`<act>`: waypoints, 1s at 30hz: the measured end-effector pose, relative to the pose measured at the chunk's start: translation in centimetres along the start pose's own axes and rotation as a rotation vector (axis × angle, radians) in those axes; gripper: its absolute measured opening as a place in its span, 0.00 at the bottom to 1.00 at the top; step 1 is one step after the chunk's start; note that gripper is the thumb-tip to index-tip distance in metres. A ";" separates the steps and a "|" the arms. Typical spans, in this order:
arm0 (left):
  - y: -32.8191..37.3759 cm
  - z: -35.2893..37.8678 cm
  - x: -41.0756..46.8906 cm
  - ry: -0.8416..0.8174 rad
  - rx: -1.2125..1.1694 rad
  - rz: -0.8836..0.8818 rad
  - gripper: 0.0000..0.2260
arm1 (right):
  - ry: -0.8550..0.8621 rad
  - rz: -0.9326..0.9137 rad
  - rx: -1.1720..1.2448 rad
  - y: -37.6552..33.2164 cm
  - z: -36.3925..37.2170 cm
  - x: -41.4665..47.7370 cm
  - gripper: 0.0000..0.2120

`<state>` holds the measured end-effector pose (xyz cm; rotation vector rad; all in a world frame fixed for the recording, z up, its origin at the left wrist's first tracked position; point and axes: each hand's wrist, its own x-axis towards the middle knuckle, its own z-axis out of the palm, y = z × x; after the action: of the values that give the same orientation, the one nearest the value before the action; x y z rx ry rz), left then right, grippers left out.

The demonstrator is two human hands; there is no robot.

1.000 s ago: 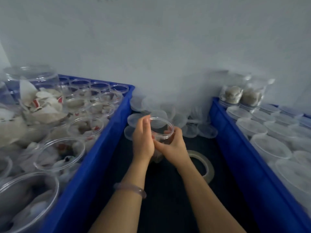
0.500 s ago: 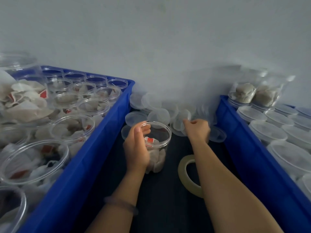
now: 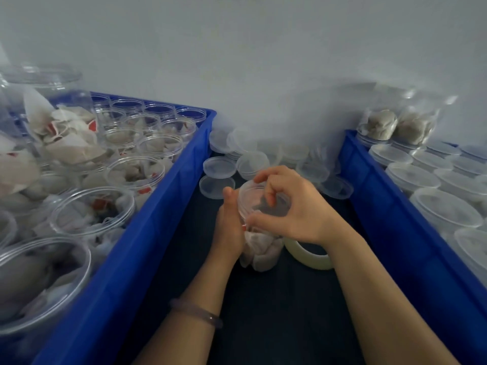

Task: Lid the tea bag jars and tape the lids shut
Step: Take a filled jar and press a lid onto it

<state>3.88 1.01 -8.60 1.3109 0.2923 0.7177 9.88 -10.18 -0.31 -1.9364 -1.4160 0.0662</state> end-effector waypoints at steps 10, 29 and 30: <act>-0.9 -0.1 0.3 0.117 0.099 0.009 0.28 | -0.005 -0.023 -0.155 -0.2 1.4 0.5 0.21; -0.1 1.2 0.1 0.183 0.237 -0.065 0.16 | -0.050 0.443 -0.480 -2.8 0.2 -0.6 0.38; -0.2 1.2 0.3 0.193 0.167 -0.097 0.18 | -0.018 0.487 -0.478 -2.7 0.5 -0.3 0.40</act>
<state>4.85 0.25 -8.46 1.3764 0.5775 0.7510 7.39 -9.82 0.75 -2.6502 -0.9974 -0.0333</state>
